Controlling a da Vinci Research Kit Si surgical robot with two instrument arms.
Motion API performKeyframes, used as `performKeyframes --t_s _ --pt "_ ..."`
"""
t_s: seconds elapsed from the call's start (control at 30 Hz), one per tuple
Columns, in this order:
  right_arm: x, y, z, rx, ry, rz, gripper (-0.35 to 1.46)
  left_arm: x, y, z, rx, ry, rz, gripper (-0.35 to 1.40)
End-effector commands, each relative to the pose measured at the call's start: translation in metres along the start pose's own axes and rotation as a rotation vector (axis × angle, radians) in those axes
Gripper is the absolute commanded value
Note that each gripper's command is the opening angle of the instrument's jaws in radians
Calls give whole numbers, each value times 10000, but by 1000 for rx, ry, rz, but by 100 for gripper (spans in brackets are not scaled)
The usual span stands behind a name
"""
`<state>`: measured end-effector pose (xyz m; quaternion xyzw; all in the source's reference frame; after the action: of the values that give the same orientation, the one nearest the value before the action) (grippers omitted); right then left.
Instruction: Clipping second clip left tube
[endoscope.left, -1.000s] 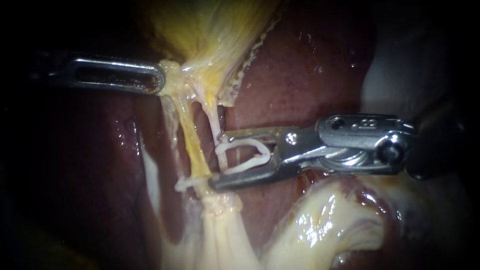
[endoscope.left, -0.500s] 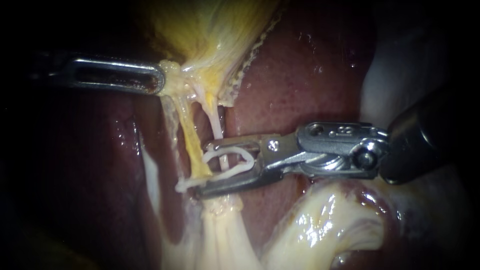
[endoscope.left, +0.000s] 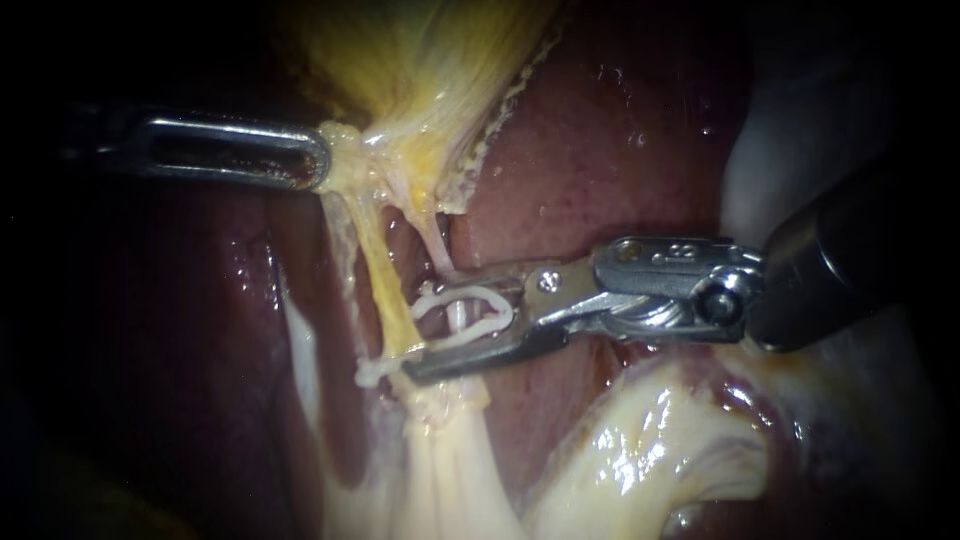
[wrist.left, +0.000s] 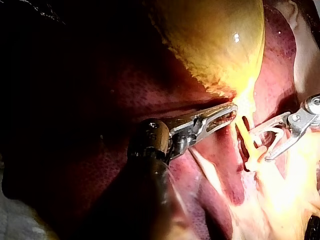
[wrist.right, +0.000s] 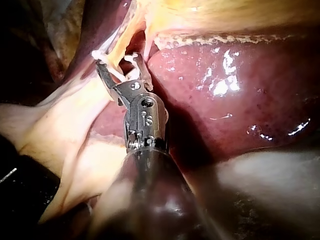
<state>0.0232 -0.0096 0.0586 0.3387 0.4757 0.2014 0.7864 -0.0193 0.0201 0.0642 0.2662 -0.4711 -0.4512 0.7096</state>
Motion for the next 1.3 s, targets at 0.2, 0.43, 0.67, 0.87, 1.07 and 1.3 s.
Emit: performKeyframes --t_s 0.2,0.43,0.67,0.87,1.07,1.3 --pt "10 5 19 9 38 26 48 0 0 0 0 0 0 -35" --pt "20 -9 34 128 74 73 48 0 0 0 0 0 0 -35" --pt "28 -36 42 217 113 99 46 0 0 0 0 0 0 -35" --pt "33 -44 47 224 116 106 44 0 0 0 0 0 0 -35" --pt "35 -39 44 202 125 147 28 0 0 1 0 0 0 -35" --pt "35 -39 44 184 132 166 -5 0 0 1 0 0 0 -35"
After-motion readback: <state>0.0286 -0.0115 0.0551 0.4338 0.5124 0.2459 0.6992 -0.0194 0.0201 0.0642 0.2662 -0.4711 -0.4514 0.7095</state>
